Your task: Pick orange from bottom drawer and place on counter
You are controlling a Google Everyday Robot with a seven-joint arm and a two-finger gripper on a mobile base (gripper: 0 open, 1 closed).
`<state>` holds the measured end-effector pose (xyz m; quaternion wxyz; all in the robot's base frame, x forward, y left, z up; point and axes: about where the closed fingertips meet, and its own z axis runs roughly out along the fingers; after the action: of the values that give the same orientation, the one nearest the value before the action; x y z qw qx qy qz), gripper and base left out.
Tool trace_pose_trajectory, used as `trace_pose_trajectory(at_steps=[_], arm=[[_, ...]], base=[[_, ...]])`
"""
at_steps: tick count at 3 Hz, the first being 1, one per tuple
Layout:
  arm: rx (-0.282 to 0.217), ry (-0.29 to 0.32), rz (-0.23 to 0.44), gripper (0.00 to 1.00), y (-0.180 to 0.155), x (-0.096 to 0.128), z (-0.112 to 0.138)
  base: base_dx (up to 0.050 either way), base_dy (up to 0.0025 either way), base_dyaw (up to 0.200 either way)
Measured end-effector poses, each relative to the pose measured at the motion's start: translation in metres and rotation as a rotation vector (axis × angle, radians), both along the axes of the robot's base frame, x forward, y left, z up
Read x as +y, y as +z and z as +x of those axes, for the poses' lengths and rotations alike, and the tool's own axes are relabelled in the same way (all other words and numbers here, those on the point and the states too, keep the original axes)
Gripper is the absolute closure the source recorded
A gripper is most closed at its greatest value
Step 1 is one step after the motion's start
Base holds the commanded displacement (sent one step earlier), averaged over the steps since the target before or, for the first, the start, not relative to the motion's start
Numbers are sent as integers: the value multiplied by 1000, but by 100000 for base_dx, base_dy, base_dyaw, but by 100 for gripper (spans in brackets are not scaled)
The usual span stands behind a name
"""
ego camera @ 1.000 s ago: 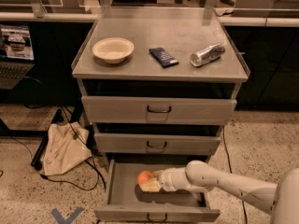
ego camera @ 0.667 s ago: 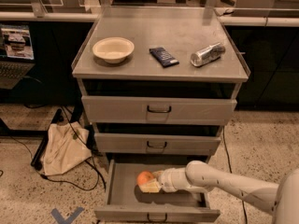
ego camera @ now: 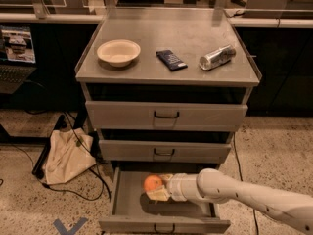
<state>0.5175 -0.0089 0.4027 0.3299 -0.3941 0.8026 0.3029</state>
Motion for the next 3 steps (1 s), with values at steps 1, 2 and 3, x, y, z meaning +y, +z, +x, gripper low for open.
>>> trace_pose_trajectory(at_steps=[1,2,3], arm=[[-153,-14,-57,100,68,-7,-18],[-267,-17,-85,100,114,-12,-31],[-296,-43,-77,100,129,-23,-35]], base=[[0,0,0],[0,0,0],[0,0,0]])
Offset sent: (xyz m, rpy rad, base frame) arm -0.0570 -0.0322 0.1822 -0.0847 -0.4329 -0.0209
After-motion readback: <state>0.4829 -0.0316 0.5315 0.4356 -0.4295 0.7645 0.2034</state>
